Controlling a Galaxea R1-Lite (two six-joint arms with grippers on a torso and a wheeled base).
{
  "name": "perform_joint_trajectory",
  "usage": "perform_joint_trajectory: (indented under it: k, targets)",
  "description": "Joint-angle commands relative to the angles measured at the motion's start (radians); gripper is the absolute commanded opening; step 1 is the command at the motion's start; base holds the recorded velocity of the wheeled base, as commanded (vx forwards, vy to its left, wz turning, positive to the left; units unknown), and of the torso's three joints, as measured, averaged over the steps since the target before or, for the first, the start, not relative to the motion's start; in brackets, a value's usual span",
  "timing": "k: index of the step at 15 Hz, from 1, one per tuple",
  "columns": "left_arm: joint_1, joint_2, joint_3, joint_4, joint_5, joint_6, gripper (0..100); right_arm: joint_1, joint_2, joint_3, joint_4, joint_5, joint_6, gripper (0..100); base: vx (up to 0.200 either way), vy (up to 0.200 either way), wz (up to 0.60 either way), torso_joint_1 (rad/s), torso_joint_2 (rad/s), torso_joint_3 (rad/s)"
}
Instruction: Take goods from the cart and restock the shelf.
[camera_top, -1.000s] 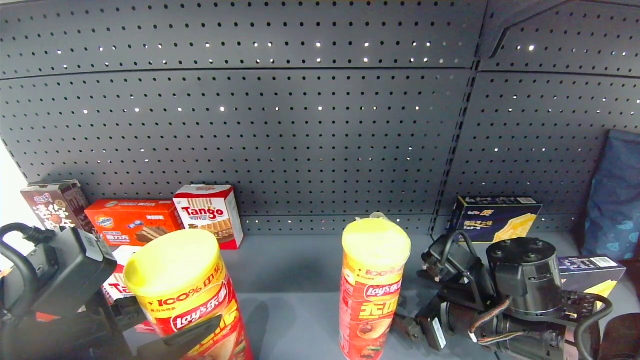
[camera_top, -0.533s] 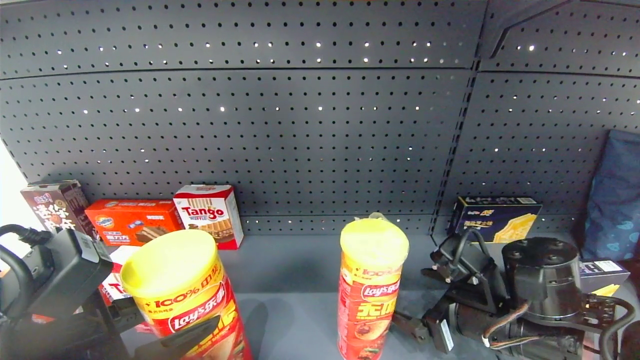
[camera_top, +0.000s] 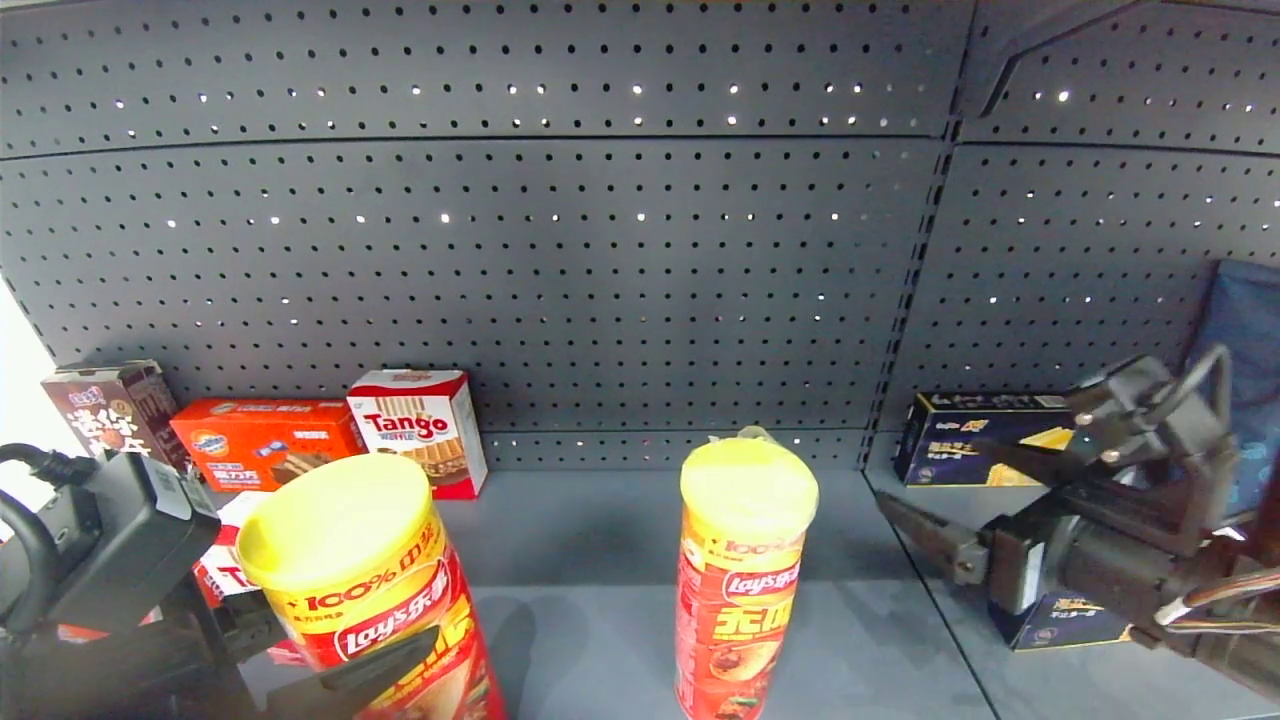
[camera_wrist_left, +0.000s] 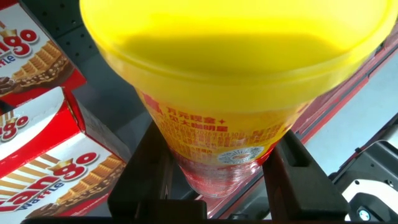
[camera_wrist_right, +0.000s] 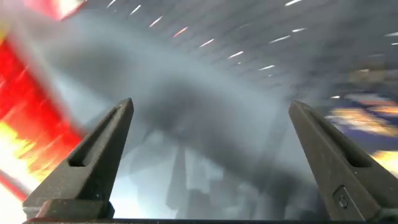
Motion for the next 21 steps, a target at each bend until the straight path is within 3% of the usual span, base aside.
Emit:
perform_joint_trajectory:
  k: [1,4,6,8,11,16,17,19,21]
  targets:
    - [-0.001,-0.001,0.001,-0.003,-0.002,0.001,0,-0.224,-0.249,0.102,0.014,-0.012,-0.001,100,0.0,0.0,0.0,0.0,0.0,0.0]
    - [0.001,-0.006,0.0,-0.006,0.0,0.001,0,-0.451,-0.514,0.312,0.02,0.02,-0.034,100,0.0,0.0,0.0,0.0,0.0,0.0]
    - [0.001,-0.009,-0.003,-0.007,0.001,0.003,0,-0.501,-0.734,0.446,0.123,-0.035,-0.091,100,0.0,0.0,0.0,0.0,0.0,0.0]
    - [0.001,-0.027,-0.003,-0.006,0.004,0.004,0,-0.516,-0.984,0.387,0.475,-0.054,-0.094,100,0.0,0.0,0.0,0.0,0.0,0.0]
    - [0.001,-0.035,-0.008,-0.006,0.03,0.007,0,-0.582,-1.31,0.383,0.796,-0.049,-0.08,100,0.0,0.0,0.0,0.0,0.0,0.0]
    - [0.001,-0.05,-0.011,-0.001,0.043,0.007,0,-0.585,-1.318,0.398,0.782,-0.057,0.061,100,0.0,0.0,0.0,0.0,0.0,0.0]
    - [-0.002,-0.05,-0.013,-0.001,0.04,0.009,0,-0.583,-1.318,0.4,0.781,-0.018,0.068,100,0.0,0.0,0.0,0.0,0.0,0.0]
    - [-0.013,-0.049,-0.04,0.002,0.04,0.009,0,-0.585,-1.316,0.43,0.704,0.157,0.091,100,0.0,0.0,0.0,0.0,0.0,0.0]
    - [-0.013,-0.041,-0.054,0.001,0.04,0.01,0,-0.585,-1.316,0.438,0.682,0.203,0.087,100,0.0,0.0,0.0,0.0,0.0,0.0]
